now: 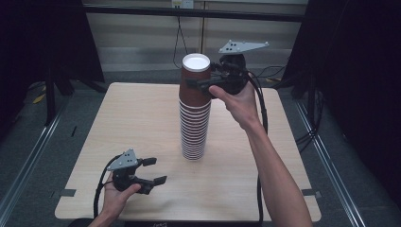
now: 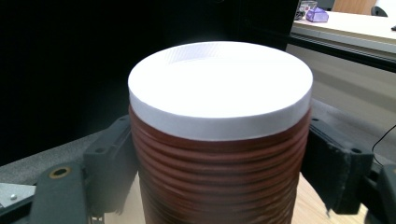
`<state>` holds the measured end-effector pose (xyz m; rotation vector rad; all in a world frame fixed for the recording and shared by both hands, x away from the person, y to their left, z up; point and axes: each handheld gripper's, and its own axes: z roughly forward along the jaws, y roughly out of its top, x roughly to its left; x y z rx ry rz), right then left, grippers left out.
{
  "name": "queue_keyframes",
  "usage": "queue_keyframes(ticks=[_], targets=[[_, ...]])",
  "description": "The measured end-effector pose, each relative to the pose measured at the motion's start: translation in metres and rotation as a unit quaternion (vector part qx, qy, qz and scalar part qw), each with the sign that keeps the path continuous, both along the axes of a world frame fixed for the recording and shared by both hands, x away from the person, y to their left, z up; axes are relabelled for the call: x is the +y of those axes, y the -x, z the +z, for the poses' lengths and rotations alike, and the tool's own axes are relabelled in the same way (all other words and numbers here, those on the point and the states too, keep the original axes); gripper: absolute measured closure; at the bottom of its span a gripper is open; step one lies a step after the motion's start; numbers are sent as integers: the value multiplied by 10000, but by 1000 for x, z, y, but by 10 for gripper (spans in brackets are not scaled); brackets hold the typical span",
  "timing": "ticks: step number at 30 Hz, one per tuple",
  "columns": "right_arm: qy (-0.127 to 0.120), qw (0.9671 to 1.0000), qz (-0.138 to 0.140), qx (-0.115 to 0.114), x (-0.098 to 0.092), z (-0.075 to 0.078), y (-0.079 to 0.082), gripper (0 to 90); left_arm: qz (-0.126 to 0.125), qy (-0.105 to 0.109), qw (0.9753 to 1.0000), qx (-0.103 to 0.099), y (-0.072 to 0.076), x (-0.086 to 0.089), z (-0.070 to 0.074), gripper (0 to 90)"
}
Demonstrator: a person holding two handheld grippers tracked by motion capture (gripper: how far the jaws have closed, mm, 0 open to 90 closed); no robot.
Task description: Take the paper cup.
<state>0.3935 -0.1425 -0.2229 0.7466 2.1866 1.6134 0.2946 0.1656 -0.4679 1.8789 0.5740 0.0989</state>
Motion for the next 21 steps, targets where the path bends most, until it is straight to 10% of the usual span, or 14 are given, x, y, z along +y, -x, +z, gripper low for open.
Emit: queue_keyframes(ticks=[21], targets=[[-656, 9974, -10, -298, -9, 14, 7, 216, -44, -19, 10000, 34, 0, -2, -1, 196]])
